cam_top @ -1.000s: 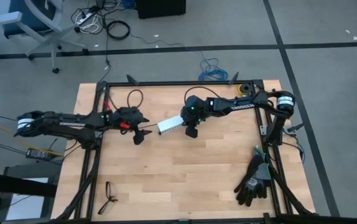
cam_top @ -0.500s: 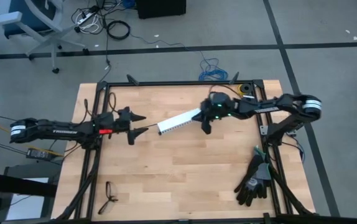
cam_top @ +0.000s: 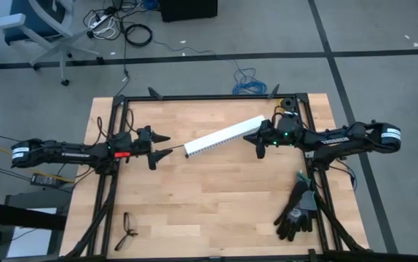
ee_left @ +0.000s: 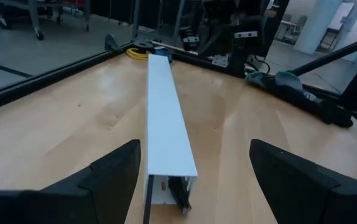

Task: Ziptie cables
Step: Return to Home Position

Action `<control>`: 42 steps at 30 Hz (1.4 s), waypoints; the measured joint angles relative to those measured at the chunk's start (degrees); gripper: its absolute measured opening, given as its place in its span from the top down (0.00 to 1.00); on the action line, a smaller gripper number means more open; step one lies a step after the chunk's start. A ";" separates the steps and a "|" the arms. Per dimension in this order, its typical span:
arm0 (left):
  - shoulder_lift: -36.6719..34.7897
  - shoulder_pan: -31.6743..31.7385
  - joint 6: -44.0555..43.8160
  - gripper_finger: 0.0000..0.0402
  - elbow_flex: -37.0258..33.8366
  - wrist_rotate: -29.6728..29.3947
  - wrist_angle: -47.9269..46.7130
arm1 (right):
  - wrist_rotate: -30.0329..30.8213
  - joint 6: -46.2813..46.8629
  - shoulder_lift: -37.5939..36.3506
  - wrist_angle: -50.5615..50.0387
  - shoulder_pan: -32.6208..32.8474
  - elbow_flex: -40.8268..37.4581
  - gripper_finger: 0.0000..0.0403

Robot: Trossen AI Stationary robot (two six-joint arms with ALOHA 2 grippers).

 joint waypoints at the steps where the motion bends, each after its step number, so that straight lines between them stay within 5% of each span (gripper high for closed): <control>1: 0.13 -0.01 0.18 0.22 0.02 -0.20 0.10 | 0.06 0.44 -1.00 0.25 0.00 -0.55 1.00; 6: 0.41 0.04 0.20 0.22 0.02 -3.29 1.20 | 0.04 0.26 -3.31 1.12 0.71 -0.78 1.00; 21: 0.37 -0.02 3.32 0.27 0.02 -0.68 2.33 | 0.03 -0.99 -4.92 1.59 1.51 -3.66 1.00; 28: 0.37 0.00 3.29 0.49 0.02 -0.70 1.24 | 0.29 1.81 -6.88 13.57 1.49 -10.53 1.00; 36: 0.37 0.00 3.16 0.96 0.02 -0.68 1.57 | 1.39 1.97 -9.00 14.56 1.49 -11.43 1.00; 42: -0.59 0.00 3.08 0.99 0.01 -0.68 1.44 | 5.42 0.37 -10.92 11.81 1.49 -11.44 1.00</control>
